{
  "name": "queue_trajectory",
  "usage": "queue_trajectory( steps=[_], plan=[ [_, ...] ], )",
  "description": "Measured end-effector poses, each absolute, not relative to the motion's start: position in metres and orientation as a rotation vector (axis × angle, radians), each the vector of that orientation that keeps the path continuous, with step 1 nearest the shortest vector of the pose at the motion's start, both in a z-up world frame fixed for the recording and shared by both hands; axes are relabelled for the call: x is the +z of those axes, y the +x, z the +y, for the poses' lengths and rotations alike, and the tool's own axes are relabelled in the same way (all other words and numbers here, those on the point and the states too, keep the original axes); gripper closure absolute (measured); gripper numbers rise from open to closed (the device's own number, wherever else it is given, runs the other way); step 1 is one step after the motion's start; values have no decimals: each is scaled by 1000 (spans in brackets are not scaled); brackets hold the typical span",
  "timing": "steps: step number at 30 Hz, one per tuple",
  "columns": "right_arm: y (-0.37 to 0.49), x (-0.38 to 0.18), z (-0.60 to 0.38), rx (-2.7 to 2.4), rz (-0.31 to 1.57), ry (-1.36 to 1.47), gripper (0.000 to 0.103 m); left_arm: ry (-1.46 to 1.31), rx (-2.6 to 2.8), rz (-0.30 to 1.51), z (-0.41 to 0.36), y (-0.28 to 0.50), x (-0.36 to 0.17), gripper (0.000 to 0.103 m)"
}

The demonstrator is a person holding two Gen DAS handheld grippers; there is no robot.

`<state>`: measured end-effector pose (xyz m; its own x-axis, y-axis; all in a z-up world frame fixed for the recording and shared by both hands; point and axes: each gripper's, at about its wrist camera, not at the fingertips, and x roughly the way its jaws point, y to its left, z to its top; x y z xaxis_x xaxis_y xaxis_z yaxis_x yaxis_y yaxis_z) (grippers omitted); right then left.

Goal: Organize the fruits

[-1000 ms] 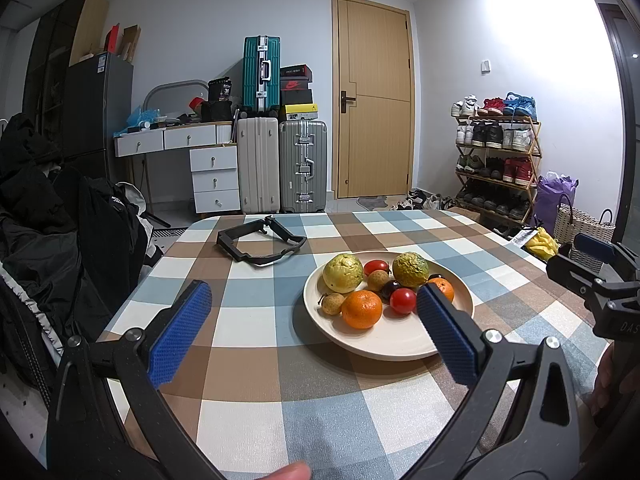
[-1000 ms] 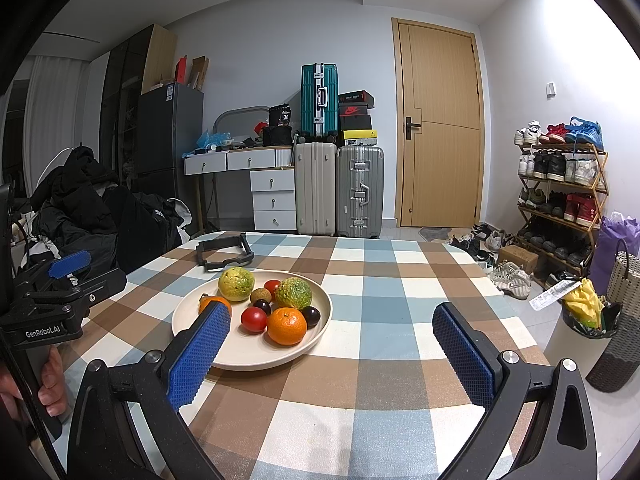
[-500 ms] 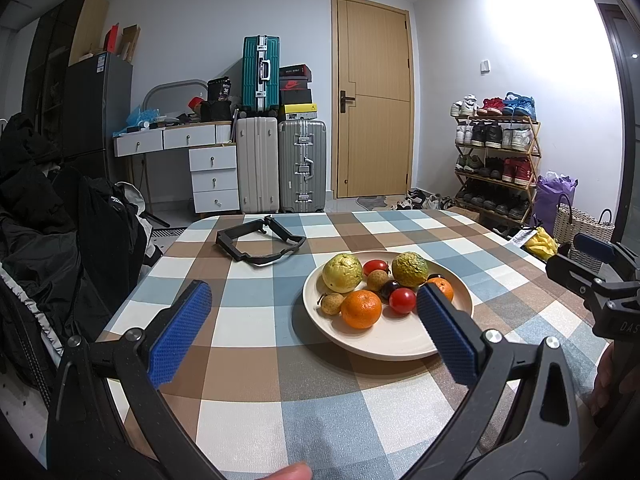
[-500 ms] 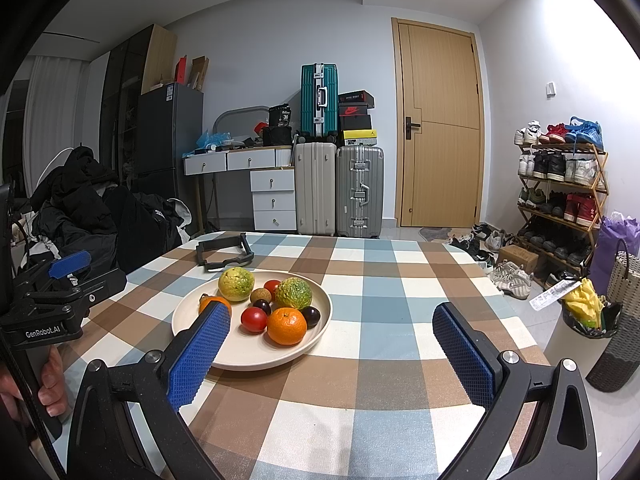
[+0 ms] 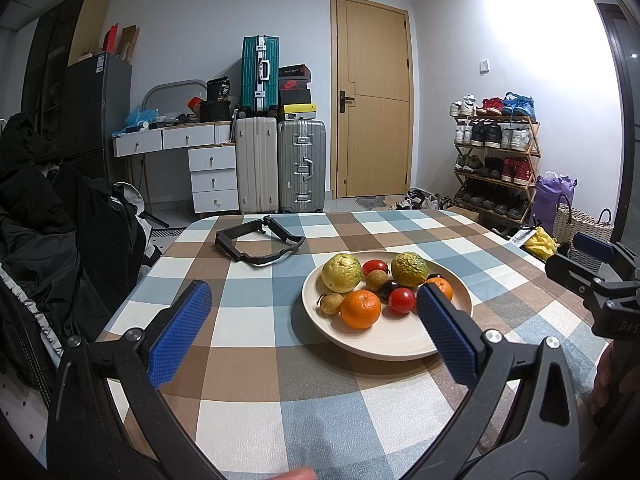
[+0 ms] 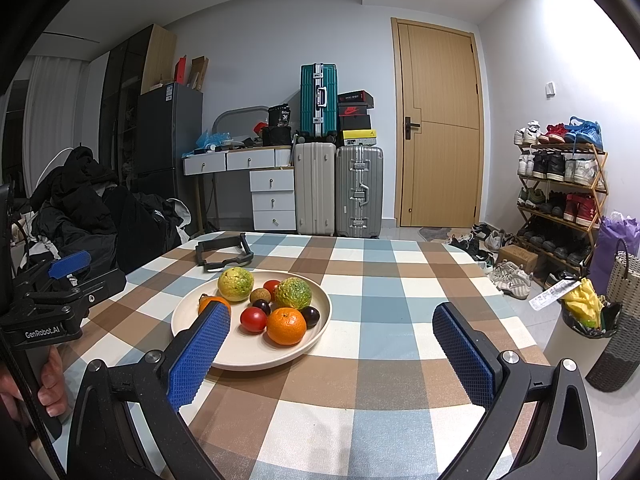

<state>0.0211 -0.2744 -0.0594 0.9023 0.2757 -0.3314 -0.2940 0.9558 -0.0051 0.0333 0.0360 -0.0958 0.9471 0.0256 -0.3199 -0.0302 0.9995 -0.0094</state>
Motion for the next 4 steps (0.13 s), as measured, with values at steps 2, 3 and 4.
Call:
queue_trajectory(
  steps=[2, 3, 4],
  plan=[
    [21, -59, -275, 295, 334, -55, 0, -14, 30, 328, 36, 34, -96, 1],
    [21, -59, -275, 295, 335, -55, 0, -14, 30, 328, 36, 34, -97, 1],
    [21, -59, -275, 295, 334, -55, 0, -16, 28, 328, 36, 34, -96, 1]
  ],
)
